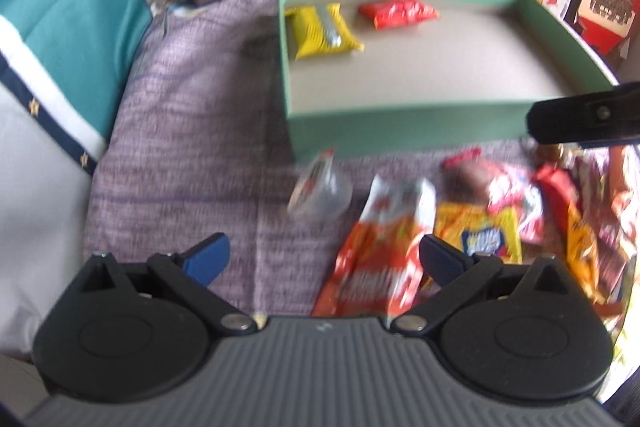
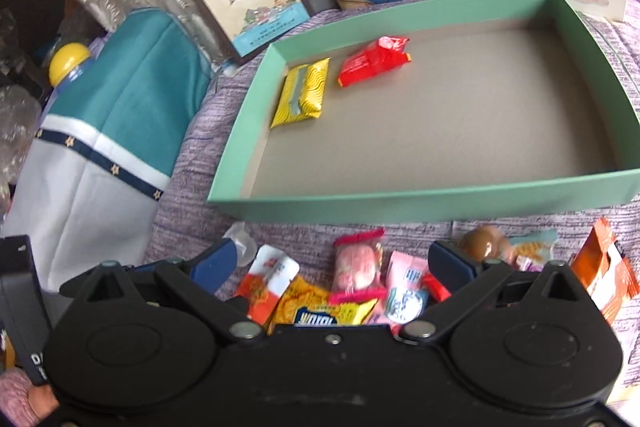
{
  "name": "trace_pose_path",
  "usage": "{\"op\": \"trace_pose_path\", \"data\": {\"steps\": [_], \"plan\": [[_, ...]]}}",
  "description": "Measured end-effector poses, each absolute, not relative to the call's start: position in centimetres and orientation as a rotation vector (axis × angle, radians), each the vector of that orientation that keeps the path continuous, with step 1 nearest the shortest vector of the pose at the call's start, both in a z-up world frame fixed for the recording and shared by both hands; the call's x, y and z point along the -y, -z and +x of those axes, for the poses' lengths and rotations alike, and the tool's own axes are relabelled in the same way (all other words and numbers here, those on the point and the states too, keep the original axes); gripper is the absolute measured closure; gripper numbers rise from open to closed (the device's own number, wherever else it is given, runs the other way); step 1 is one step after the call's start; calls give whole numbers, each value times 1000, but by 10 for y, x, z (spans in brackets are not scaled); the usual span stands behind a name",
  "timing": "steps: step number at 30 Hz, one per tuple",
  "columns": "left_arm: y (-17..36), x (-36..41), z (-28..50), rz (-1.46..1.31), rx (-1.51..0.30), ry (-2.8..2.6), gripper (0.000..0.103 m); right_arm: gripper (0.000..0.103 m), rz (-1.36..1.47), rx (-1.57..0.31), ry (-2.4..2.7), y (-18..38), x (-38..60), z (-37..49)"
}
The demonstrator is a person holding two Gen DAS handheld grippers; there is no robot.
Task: Organize snacks
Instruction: 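Move both grippers back over the snack heap, then grasp the orange sauce packet with the left gripper while the right grasps the yellow biscuit packet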
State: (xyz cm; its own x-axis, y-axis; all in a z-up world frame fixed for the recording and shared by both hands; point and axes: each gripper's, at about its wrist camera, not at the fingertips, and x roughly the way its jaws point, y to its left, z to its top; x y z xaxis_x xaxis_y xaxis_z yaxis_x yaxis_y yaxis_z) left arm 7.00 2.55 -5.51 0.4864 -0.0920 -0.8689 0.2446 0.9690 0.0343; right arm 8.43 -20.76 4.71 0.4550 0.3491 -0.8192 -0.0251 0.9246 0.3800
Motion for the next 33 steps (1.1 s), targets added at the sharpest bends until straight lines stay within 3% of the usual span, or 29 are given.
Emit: {"op": "trace_pose_path", "data": {"steps": [3,5,8,10,14,27,29,31,33], "plan": [[63,-28,68,154,-1060,207,8,0,266,-1055,-263,-47,198,72],[66,-27,69,139,-1063,214,18,0,263,-1056,-281,-47,195,69],[71,-27,71,106,-1074,215,26,12,272,-1064,-288,-47,191,68],[73,-31,69,81,-1079,200,26,19,266,-1066,-295,-45,187,69],[76,-47,63,34,-1088,186,26,24,259,-1092,-343,-36,173,78],[76,-63,64,96,-1082,222,22,26,129,-1220,-422,-3,151,82],[75,-60,69,110,-1080,254,19,30,102,-1214,-404,-2,152,70],[77,-53,76,134,-1087,279,15,41,86,-1214,-381,0,153,61],[79,-46,82,151,-1093,299,14,41,72,-1206,-369,0,150,54]]}}
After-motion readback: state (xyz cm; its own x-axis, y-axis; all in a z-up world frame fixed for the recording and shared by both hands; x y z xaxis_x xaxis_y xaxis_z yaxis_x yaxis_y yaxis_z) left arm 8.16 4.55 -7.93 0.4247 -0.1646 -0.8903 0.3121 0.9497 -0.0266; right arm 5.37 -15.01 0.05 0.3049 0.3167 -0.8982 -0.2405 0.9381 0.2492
